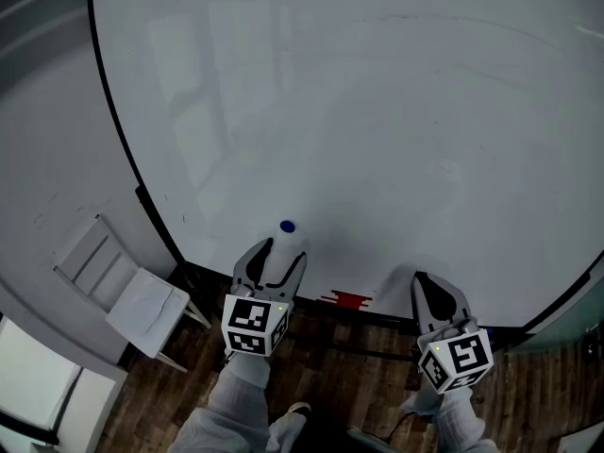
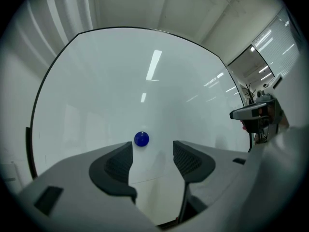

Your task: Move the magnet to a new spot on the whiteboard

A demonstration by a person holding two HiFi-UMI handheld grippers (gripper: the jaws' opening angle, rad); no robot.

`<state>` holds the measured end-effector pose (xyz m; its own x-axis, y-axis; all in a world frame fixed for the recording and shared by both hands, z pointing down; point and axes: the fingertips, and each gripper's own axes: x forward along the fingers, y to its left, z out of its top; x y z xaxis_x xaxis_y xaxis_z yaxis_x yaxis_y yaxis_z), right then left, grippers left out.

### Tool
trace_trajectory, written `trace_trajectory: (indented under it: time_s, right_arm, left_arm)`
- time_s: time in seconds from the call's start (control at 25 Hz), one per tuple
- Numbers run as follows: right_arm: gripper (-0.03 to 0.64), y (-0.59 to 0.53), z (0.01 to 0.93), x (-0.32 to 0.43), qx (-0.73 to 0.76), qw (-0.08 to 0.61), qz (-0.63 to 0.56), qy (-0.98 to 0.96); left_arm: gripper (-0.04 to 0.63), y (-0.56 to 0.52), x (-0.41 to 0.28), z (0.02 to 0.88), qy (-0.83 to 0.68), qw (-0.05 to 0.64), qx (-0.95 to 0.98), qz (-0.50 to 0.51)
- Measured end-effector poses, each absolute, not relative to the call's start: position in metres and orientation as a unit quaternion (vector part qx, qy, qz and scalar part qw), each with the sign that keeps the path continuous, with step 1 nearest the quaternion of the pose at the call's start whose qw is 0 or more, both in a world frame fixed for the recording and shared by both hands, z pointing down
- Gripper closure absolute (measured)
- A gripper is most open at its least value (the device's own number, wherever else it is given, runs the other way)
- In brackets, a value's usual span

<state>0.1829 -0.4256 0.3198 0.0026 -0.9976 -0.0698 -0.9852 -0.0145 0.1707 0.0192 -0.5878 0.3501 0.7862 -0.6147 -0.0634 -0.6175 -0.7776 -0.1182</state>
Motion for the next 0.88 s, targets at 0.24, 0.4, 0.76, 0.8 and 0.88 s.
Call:
trace_trajectory:
  time_s: [0.24, 0.4, 0.76, 0.8, 0.88]
  right_arm:
    - [0.588, -0.402, 0.334, 0.195, 0.732, 0.035, -0.072, -0.677]
    - [0.588, -0.380, 0.349, 0.211, 0.759, 0.032, -0.058, -0.647]
    - [0.588, -0.339, 0.381, 0.239, 0.805, 0.006, -0.015, -0.593]
    - [0.588, -0.335, 0.384, 0.240, 0.807, 0.007, -0.012, -0.590]
    - [0.588, -0.329, 0.391, 0.240, 0.811, 0.007, -0.005, -0.585]
  left_arm:
    - [0.336, -0.569, 0.024, 0.359, 0.311, 0.045, -0.949, 0.020]
    - [0.336, -0.557, 0.030, 0.372, 0.297, 0.034, -0.954, 0.015]
    - [0.345, -0.518, 0.045, 0.409, 0.246, -0.010, -0.969, 0.008]
    - [0.350, -0.515, 0.047, 0.413, 0.242, -0.013, -0.970, 0.007]
    - [0.356, -0.509, 0.048, 0.418, 0.237, -0.022, -0.971, 0.006]
